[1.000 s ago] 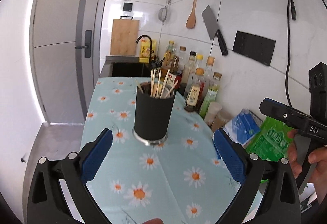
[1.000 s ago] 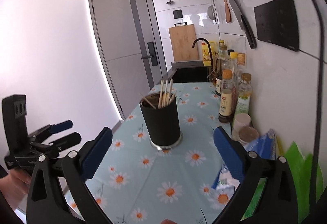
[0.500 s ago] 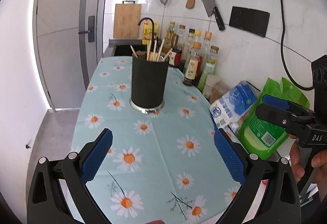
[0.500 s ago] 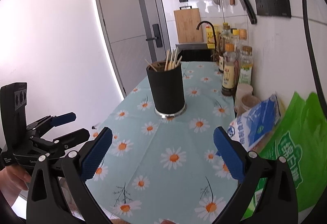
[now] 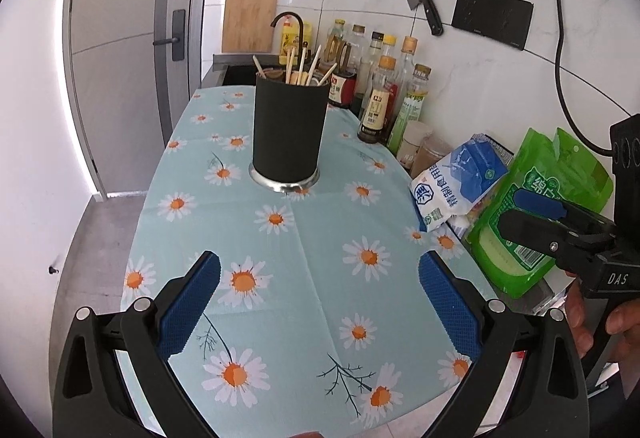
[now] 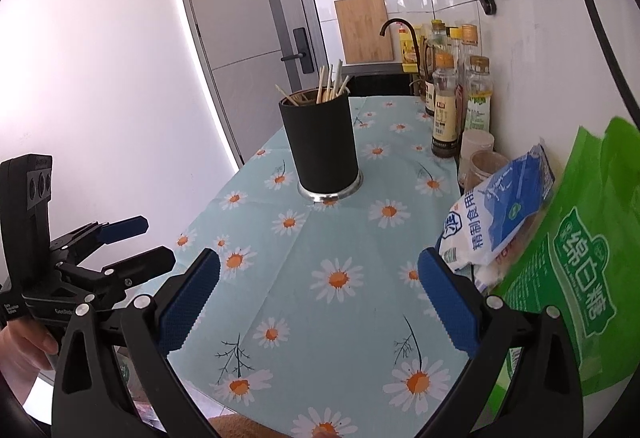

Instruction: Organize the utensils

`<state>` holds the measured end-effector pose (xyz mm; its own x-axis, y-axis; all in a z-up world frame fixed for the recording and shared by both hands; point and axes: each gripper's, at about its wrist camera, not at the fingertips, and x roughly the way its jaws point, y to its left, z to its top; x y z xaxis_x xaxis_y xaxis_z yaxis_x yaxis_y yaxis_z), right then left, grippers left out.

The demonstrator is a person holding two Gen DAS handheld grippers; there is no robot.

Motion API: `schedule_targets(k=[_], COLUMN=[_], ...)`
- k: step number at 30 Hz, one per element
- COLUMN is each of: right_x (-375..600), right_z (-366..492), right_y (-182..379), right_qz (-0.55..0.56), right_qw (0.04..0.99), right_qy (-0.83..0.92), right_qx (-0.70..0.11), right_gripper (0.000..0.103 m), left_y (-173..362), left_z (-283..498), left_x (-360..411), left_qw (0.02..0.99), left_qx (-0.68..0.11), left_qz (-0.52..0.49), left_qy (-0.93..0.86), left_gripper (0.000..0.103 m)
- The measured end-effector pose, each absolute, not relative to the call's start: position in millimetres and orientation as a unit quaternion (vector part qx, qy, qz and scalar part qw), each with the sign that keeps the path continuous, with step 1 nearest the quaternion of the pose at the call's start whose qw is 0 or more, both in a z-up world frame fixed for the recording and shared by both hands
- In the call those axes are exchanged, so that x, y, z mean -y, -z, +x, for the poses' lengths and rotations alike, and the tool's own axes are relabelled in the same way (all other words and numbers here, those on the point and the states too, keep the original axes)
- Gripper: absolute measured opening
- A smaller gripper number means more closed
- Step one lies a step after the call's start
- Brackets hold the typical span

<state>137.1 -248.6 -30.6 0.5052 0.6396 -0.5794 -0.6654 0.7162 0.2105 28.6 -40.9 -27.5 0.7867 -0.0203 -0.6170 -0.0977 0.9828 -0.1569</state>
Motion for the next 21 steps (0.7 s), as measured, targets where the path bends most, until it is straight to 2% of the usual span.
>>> schedule_targets(k=[21], right_x=[244.9], right_z=[131.5], right_y=[45.0], right_qz=[-0.020], right_qw=[0.867], right_qy=[-0.363], right_qx=[-0.342], right_gripper=[0.098], left_y=[43.0], left_z=[32.7], left_x=[36.9], left_qw=[0.934], left_qx=[-0.344], left_qz=[-0.093], left_qy=[-0.016], left_gripper=[0.097])
